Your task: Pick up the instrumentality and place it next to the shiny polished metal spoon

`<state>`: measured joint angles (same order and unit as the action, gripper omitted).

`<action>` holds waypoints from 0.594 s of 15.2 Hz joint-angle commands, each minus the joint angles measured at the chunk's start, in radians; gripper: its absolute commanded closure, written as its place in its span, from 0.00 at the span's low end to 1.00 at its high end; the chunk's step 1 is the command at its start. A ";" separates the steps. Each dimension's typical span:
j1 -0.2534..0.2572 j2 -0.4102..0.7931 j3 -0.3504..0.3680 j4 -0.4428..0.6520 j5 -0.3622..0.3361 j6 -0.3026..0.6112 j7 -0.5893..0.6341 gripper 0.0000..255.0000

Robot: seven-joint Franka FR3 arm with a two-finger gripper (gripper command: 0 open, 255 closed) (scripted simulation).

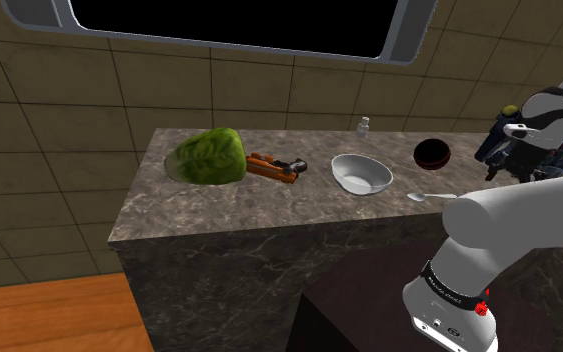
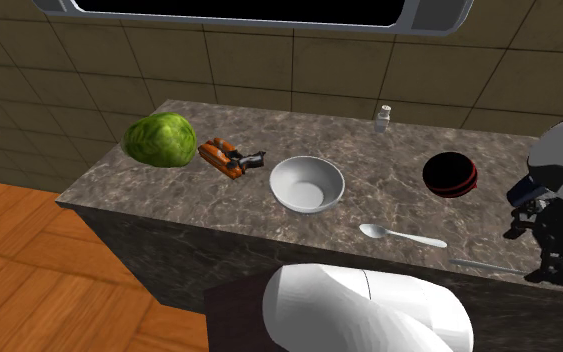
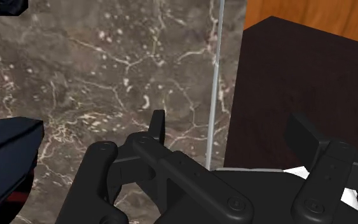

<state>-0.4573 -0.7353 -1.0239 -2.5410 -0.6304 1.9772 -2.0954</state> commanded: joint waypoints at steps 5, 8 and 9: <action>-0.004 -0.022 0.057 0.058 0.036 -0.087 -0.006 0.00; -0.004 -0.022 0.057 0.058 0.036 -0.087 -0.006 0.00; -0.004 -0.022 0.057 0.058 0.036 -0.087 -0.006 0.00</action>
<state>-0.4616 -0.7572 -0.9673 -2.4825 -0.5948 1.8900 -2.1011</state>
